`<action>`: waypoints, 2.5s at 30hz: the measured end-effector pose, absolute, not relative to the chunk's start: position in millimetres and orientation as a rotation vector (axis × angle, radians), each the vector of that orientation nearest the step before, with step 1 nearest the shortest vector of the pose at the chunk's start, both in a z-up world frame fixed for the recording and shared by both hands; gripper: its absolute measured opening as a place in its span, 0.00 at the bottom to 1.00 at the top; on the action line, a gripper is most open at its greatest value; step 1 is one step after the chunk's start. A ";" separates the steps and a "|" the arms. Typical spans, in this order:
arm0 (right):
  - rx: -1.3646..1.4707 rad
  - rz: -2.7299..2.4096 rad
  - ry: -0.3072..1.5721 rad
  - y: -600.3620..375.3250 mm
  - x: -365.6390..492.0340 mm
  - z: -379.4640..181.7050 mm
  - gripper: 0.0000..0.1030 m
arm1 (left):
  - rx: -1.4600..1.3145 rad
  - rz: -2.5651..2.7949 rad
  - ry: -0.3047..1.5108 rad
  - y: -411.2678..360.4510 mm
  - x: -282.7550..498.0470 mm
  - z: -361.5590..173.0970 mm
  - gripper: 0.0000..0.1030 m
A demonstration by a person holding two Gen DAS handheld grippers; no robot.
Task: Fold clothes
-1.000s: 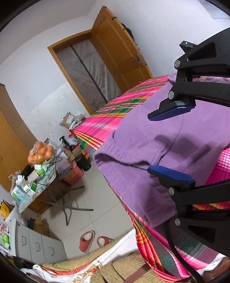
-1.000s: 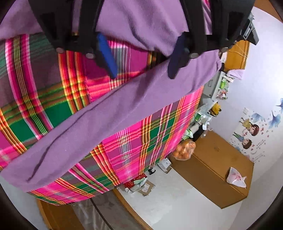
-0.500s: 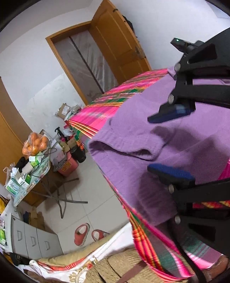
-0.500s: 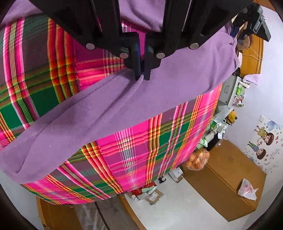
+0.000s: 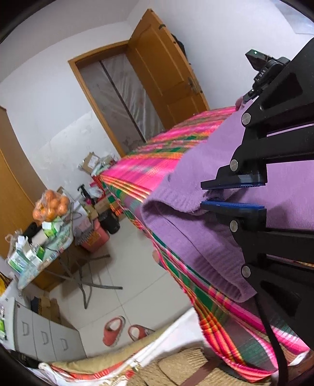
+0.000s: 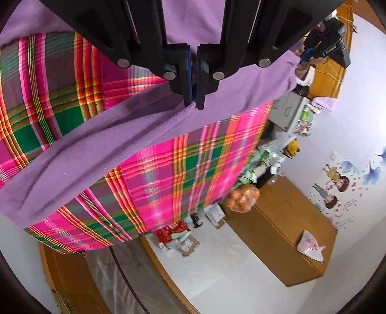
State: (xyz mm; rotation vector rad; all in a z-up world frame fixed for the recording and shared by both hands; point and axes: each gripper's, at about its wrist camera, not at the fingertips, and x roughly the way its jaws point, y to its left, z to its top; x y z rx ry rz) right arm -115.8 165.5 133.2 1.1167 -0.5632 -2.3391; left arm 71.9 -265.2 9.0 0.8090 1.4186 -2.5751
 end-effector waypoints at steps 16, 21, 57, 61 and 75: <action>1.145 -2.204 -0.603 173.2 35.8 100.5 0.03 | 0.769 -2.653 1.328 -294.2 115.6 1.3 0.08; 1.247 -2.158 -0.670 177.7 40.0 63.9 0.03 | 0.836 -2.611 1.352 -301.2 111.8 -22.7 0.05; 1.091 -2.228 -0.647 183.4 34.0 81.2 0.05 | 0.776 -2.653 1.237 -253.6 115.6 -1.1 0.02; 0.970 -2.228 -0.590 186.7 56.1 105.6 0.03 | 0.721 -2.674 1.222 -263.1 128.9 8.0 0.00; 1.129 -2.165 -0.590 188.2 68.7 74.0 0.07 | 0.758 -2.719 1.249 -260.3 143.3 -2.4 0.37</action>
